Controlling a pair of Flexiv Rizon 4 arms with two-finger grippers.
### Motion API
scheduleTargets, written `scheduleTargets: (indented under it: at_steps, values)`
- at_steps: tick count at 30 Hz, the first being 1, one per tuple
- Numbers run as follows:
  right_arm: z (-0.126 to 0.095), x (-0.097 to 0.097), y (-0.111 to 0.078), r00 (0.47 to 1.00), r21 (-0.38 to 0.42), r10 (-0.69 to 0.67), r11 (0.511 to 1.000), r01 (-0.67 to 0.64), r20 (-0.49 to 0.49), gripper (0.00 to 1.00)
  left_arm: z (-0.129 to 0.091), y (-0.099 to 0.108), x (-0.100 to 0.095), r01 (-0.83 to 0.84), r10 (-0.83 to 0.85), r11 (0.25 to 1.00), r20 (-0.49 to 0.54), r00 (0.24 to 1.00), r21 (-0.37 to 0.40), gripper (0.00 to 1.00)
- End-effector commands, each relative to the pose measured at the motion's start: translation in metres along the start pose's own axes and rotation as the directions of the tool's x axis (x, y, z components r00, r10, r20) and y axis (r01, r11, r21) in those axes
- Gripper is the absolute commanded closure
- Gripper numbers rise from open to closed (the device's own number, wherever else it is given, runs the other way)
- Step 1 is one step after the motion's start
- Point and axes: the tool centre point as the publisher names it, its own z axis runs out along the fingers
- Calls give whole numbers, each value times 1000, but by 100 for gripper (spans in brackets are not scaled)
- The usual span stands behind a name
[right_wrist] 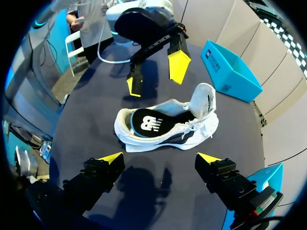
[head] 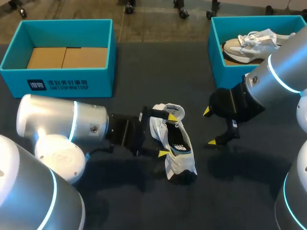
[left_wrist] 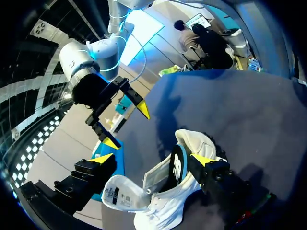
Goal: Take the shoe out of the shoebox, open the shoe tongue, remove and reinsert the insole, then place the shoe into the shoebox
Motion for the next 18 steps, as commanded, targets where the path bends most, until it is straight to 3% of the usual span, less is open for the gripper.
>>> scheduleTargets:
  at_steps: [1,18]
  values:
    - [1,1,0,1000,-1,-1,1000,1,2,0,-10,0,-6,-7,8,1000,-98,995,7,0]
    - [1,1,0,1000,-1,-1,1000,1,2,0,-32,14,-28,-128,144,990,-358,923,66,0]
